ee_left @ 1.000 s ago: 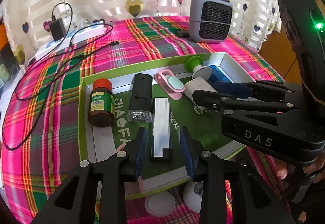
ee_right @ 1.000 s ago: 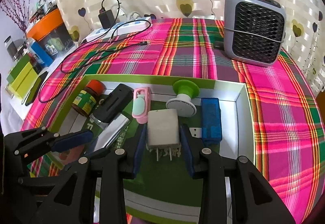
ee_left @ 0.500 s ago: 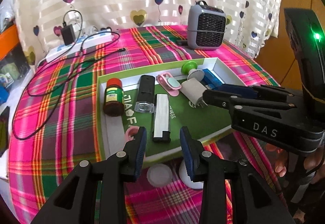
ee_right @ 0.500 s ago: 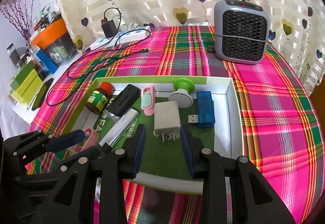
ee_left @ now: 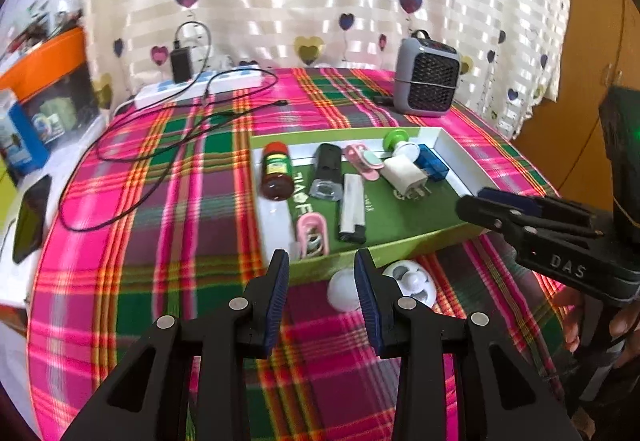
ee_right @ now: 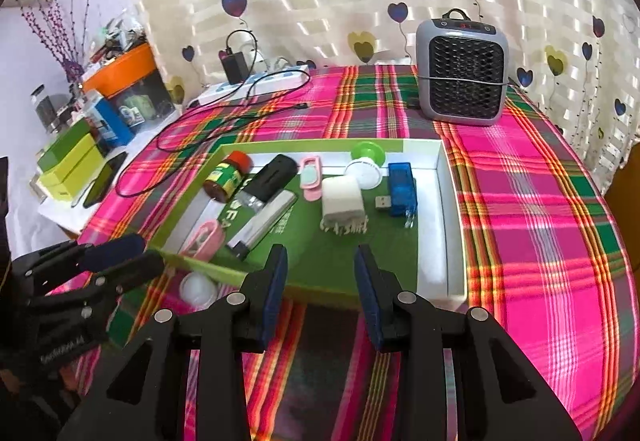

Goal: Organize rigid objects
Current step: 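Withdraw both tools from the box toward the white ball and egg-shaped object, then grasp the white ball with the left tool while the right grasps the egg-shaped object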

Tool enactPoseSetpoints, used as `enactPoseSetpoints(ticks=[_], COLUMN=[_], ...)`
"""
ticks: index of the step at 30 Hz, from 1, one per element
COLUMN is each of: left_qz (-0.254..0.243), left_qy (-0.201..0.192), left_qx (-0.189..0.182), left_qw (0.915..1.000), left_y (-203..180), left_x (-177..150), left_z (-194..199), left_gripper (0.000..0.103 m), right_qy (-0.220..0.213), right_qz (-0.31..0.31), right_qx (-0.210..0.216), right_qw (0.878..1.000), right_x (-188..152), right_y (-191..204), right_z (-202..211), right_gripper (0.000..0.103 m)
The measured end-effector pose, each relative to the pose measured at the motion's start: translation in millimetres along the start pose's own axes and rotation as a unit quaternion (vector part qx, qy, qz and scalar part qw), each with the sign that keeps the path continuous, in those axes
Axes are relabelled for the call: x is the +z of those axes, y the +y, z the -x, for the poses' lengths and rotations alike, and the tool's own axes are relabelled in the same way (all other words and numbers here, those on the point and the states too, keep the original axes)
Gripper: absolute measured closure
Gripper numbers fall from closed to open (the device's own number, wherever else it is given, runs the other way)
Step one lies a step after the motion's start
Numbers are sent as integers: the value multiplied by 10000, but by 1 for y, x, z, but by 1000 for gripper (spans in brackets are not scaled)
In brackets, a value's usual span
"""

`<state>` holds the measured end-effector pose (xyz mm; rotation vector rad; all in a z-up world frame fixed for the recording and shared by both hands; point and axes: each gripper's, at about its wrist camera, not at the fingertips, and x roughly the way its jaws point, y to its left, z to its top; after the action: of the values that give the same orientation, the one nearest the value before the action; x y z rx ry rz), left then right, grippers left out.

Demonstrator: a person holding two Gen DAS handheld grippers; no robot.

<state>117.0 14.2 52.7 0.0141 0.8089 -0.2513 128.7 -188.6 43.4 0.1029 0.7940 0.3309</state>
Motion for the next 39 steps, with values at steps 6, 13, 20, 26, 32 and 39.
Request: enactPoseSetpoints(ticks=[6, 13, 20, 26, 32, 39], left_qz=[278, 479, 481, 520, 617, 672], left_qy=[95, 262, 296, 301, 324, 382], left_qx=[-77, -330, -403, -483, -689, -759], left_qw=[9995, 9980, 9976, 9970, 9952, 9941], left_y=[16, 24, 24, 26, 27, 29], left_x=[-16, -25, -32, -33, -34, -30], left_z=[2, -3, -3, -4, -7, -11], left_gripper=[70, 70, 70, 70, 70, 70], right_qy=[188, 355, 462, 546, 632, 719], right_qz=[216, 202, 196, 250, 237, 409], right_qx=[251, 534, 595, 648, 630, 481], right_qw=[9993, 9977, 9970, 9961, 9957, 9954], right_x=[-16, -27, -30, -32, -31, -32], right_y=[16, 30, 34, 42, 44, 49], right_z=[-1, -9, -14, -21, -31, -38], right_gripper=[67, 67, 67, 67, 67, 66])
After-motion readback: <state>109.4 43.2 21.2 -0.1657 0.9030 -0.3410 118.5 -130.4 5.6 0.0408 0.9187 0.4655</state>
